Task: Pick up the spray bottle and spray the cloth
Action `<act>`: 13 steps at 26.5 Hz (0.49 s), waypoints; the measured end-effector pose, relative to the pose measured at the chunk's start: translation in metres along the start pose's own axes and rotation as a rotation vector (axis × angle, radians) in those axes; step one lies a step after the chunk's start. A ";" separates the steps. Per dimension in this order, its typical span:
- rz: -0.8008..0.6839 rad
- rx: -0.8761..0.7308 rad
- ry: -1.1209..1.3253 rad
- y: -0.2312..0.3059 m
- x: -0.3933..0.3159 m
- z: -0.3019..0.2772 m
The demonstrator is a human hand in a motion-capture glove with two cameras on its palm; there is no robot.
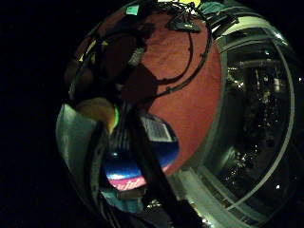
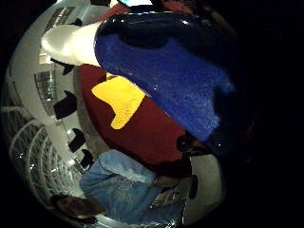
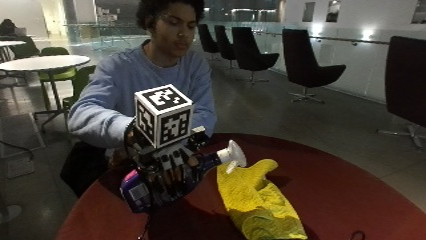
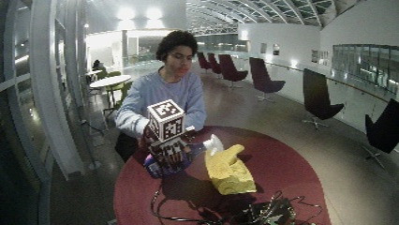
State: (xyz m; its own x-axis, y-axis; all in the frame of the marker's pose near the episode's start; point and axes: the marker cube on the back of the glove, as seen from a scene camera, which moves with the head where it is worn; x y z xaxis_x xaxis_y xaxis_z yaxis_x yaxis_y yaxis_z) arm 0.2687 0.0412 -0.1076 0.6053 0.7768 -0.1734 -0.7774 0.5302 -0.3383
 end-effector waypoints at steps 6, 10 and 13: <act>-0.004 -0.013 0.022 0.001 -0.002 -0.002; -0.007 -0.010 0.030 0.002 -0.002 -0.003; -0.008 -0.013 0.026 0.002 -0.003 -0.003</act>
State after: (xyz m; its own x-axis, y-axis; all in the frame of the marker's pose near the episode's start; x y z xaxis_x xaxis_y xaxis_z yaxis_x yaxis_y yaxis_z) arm 0.2660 0.0389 -0.1108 0.6162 0.7632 -0.1944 -0.7701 0.5322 -0.3517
